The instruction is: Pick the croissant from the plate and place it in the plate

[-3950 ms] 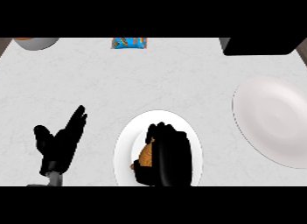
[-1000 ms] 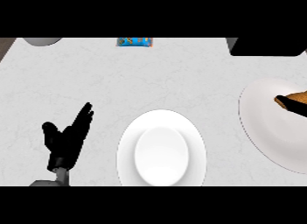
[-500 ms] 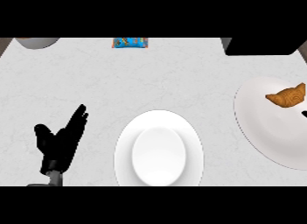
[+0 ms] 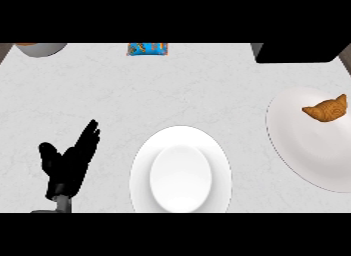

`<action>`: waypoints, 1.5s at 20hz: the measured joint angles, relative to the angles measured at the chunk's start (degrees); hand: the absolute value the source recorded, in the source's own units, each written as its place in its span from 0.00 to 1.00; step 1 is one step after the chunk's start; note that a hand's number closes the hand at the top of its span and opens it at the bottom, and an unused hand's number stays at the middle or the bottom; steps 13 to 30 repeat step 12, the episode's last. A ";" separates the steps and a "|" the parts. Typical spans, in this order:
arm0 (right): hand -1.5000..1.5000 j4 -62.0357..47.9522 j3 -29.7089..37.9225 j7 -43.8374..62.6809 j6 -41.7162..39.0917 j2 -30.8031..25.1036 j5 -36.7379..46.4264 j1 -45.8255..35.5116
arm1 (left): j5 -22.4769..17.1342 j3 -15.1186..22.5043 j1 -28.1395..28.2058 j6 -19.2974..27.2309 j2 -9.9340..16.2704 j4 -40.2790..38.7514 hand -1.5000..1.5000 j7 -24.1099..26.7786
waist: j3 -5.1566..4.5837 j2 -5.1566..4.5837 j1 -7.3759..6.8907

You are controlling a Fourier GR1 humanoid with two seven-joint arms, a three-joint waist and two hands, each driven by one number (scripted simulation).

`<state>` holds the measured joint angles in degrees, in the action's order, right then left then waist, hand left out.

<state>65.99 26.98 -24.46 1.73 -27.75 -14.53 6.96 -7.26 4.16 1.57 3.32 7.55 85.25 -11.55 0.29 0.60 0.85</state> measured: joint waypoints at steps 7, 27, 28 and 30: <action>0.00 11.31 0.49 0.27 -2.36 1.95 1.35 12.62 | 0.13 -0.64 -0.54 -0.21 -0.14 -0.04 0.50 -0.98 | -0.04 -0.05 -0.17; 0.00 16.07 0.96 -0.66 -2.83 5.19 3.24 18.17 | 1.52 -0.03 -0.67 0.47 -1.27 -0.07 0.50 -0.53 | -0.03 -0.10 -0.38; 0.00 16.07 0.96 -0.66 -2.83 5.19 3.24 18.17 | 1.52 -0.03 -0.67 0.47 -1.27 -0.07 0.50 -0.53 | -0.03 -0.10 -0.38; 0.00 16.07 0.96 -0.66 -2.83 5.19 3.24 18.17 | 1.52 -0.03 -0.67 0.47 -1.27 -0.07 0.50 -0.53 | -0.03 -0.10 -0.38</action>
